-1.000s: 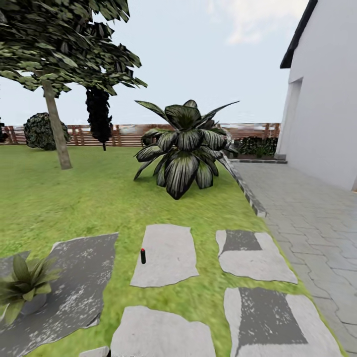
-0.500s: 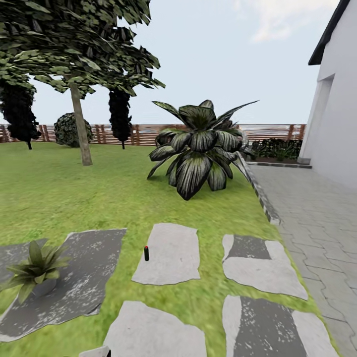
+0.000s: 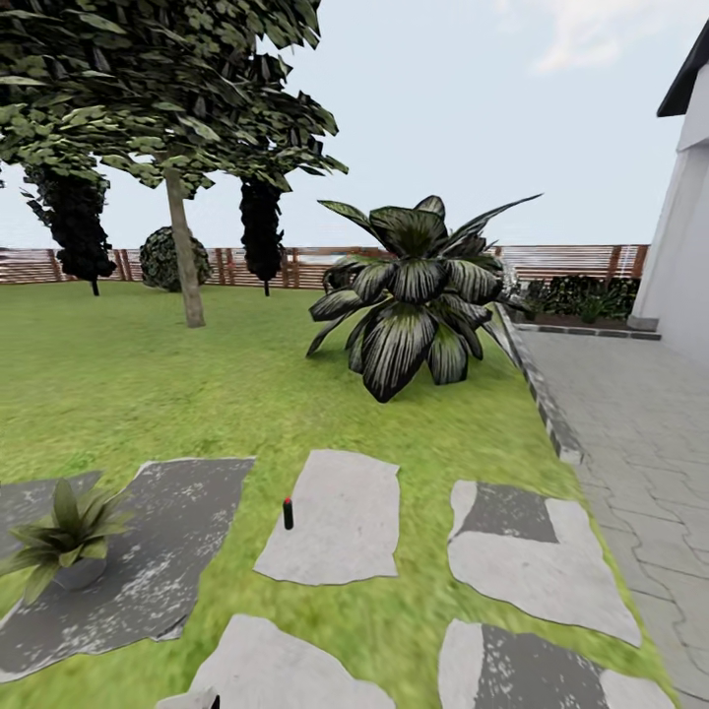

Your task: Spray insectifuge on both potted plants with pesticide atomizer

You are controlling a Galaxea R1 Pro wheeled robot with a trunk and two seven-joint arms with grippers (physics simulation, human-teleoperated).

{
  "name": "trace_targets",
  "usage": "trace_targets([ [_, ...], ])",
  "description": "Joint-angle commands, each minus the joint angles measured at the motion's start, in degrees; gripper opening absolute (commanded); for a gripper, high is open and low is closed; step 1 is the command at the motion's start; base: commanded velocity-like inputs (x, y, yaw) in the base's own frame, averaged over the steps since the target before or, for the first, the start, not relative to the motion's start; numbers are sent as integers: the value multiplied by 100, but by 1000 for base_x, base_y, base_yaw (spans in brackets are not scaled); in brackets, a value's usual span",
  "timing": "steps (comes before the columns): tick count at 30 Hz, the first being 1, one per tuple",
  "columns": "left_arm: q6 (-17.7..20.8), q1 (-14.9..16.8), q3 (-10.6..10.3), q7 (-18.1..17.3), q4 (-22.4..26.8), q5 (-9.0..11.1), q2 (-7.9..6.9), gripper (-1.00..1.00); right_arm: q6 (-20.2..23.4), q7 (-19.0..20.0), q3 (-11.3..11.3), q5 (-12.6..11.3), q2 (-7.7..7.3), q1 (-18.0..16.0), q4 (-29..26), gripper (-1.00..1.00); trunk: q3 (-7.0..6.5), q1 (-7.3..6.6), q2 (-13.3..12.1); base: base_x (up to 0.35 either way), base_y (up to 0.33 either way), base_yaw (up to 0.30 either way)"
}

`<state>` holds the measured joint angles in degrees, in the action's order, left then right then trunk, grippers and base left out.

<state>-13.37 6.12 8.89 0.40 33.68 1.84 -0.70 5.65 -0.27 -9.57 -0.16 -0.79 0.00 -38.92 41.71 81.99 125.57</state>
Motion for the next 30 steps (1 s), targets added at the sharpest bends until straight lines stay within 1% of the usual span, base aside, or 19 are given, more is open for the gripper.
trace_targets([
  [1,-16,3,-1,4,-4,19,0,100,30,-2,-1,-2,0,0,-11,100,8,2,2,253,-259,138],
  [12,-16,3,-1,4,-2,19,0,100,30,0,-1,-2,0,0,-2,100,33,2,2,253,-258,137],
  [16,-12,3,7,11,4,12,-10,100,27,1,4,-2,0,0,5,100,39,2,2,240,-242,69],
  [21,27,18,-7,19,55,-13,4,100,29,1,20,47,1,0,2,100,40,2,2,63,-62,12],
  [24,180,83,-9,11,90,-11,1,100,66,7,23,60,1,0,-27,100,40,2,2,11,-11,2],
  [25,391,228,-9,9,127,-10,1,100,84,15,24,60,-11,0,-90,100,40,2,2,6,-6,1],
  [26,696,465,-9,-3,161,-9,1,100,126,22,24,57,-26,0,-263,100,40,2,2,4,-4,1],
  [27,871,608,-9,-17,174,-9,0,100,170,25,24,54,-31,0,-393,100,40,2,2,3,-3,1],
  [28,1220,910,-10,-72,193,-7,0,100,340,29,25,43,-39,0,-700,100,40,2,2,2,-2,0],
  [29,1503,1208,-10,-154,205,-4,0,100,628,31,25,33,-47,0,-1019,100,40,2,2,1,-1,0],
  [30,1822,1717,-10,-342,218,-1,4,100,1431,38,25,19,-55,0,-1577,100,40,2,2,0,0,0],
])
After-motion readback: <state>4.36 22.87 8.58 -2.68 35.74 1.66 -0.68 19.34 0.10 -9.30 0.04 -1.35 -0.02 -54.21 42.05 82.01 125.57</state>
